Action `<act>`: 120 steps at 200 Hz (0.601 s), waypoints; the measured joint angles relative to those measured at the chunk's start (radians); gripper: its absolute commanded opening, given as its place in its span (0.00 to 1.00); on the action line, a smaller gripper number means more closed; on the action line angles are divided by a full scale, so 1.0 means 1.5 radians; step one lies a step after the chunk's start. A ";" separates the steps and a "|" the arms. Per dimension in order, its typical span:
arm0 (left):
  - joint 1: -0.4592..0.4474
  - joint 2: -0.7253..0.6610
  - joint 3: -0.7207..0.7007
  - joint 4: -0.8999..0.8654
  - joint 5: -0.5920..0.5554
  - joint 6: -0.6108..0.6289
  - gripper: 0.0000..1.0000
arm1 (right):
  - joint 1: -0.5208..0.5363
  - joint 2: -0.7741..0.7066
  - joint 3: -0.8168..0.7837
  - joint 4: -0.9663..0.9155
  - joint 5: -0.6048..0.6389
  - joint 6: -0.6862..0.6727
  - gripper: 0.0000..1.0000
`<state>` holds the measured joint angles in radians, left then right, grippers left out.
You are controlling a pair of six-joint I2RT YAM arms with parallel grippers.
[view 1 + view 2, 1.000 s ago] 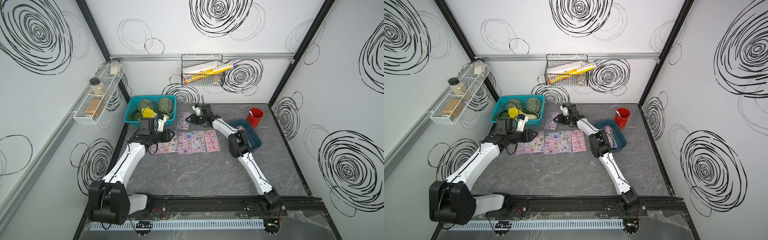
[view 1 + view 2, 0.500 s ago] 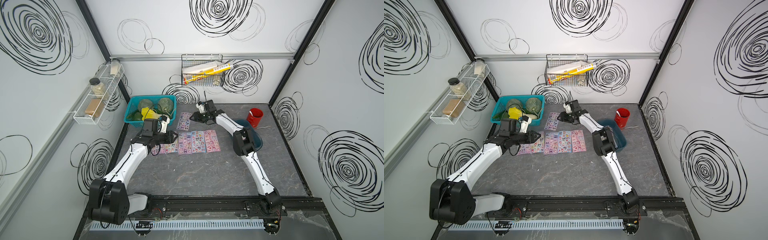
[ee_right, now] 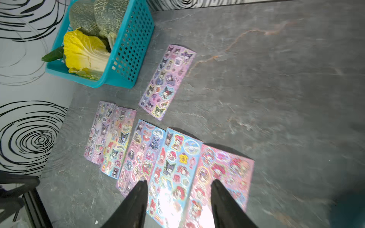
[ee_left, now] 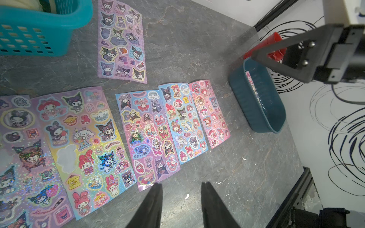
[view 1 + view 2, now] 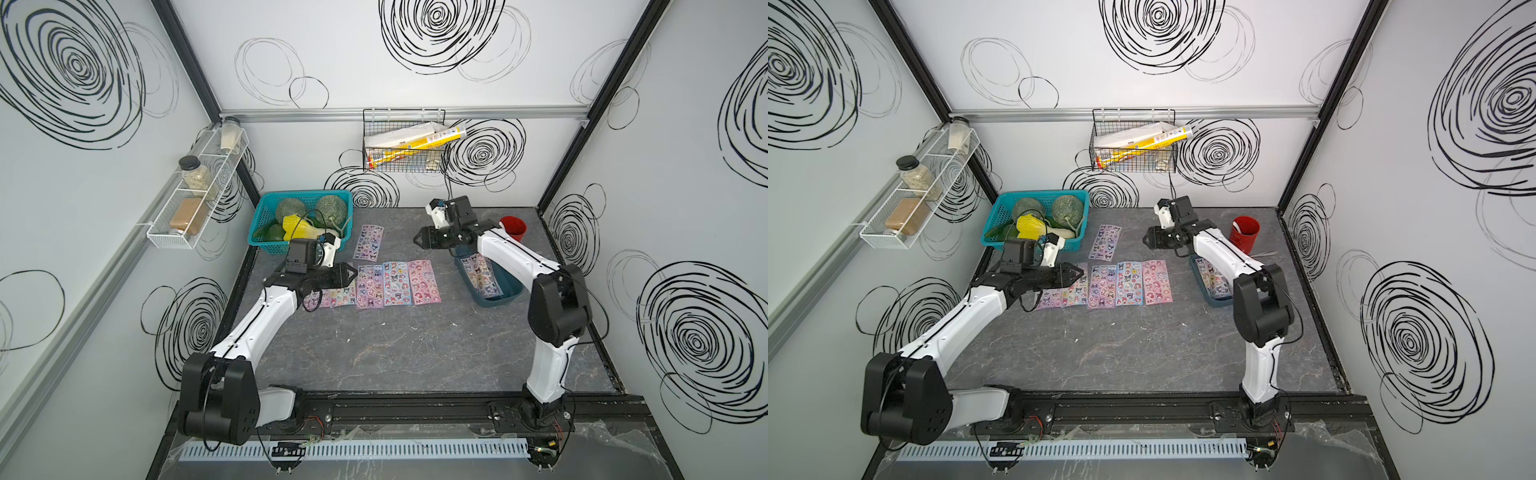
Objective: Take the stickers out of the storage box
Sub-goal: Place the sticker at the center of the board, then pick up the sticker from the storage box.
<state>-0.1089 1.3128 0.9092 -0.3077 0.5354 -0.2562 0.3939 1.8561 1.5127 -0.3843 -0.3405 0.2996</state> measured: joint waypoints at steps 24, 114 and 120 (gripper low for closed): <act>-0.001 0.003 -0.001 0.001 0.001 0.000 0.38 | -0.051 -0.083 -0.097 -0.006 0.042 -0.007 0.61; -0.008 0.011 -0.002 0.003 0.004 -0.004 0.38 | -0.180 -0.225 -0.289 -0.020 0.231 -0.022 0.81; -0.009 0.011 -0.002 0.003 0.004 -0.004 0.38 | -0.189 -0.216 -0.289 -0.022 0.231 -0.024 0.81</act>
<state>-0.1219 1.3293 0.9066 -0.3035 0.5419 -0.2623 0.1101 1.5322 1.0786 -0.4179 0.0063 0.2634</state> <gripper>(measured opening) 0.382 0.807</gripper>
